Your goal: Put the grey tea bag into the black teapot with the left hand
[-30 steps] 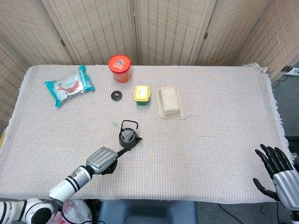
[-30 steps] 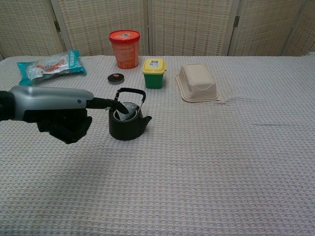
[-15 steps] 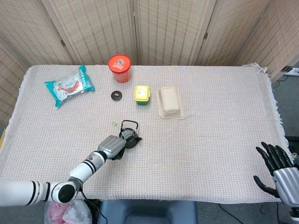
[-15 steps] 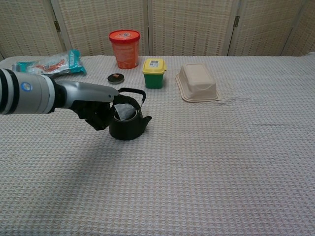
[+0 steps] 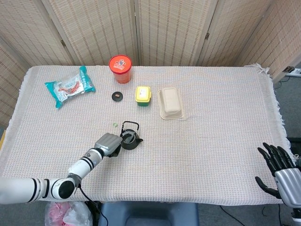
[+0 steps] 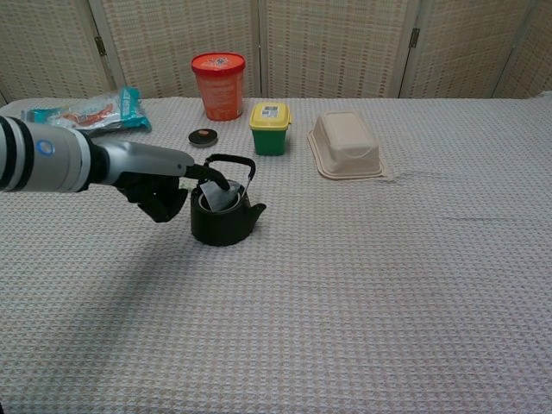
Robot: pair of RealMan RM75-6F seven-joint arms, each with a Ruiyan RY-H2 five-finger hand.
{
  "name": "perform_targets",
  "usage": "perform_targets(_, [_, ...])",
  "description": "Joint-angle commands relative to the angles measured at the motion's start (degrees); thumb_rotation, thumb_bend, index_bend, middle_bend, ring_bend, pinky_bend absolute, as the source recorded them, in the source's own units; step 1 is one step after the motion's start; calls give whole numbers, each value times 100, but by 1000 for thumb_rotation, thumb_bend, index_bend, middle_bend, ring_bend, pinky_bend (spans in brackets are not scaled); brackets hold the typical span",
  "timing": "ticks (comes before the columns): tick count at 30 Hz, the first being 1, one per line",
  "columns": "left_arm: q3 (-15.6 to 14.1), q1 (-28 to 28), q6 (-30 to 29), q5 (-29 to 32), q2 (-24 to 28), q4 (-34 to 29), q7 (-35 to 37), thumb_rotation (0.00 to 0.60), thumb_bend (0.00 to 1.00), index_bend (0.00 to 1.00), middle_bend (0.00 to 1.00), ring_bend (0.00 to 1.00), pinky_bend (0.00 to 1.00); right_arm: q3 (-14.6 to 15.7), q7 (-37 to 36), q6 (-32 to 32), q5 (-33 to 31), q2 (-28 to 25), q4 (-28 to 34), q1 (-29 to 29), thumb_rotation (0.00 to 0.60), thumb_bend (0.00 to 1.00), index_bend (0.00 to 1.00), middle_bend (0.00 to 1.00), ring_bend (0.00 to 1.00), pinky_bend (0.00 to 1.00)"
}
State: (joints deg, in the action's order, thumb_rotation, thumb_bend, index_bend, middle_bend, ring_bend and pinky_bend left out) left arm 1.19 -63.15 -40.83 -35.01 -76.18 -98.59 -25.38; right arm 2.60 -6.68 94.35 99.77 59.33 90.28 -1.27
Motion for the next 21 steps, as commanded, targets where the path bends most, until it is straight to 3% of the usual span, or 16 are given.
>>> perform_targets(1, [-26,13,17,-49,32,8,58,600,1000,17,1000,1000,1000,2,4,10,2,1,4,-5,600,237,0,0,0,0])
perform_targets(21, [-184,218,464,-548,-154,562,737,600,1000,47,1000,1000,1000,1,102,-54,-16,24,28,17,600,238,0,0,0,0])
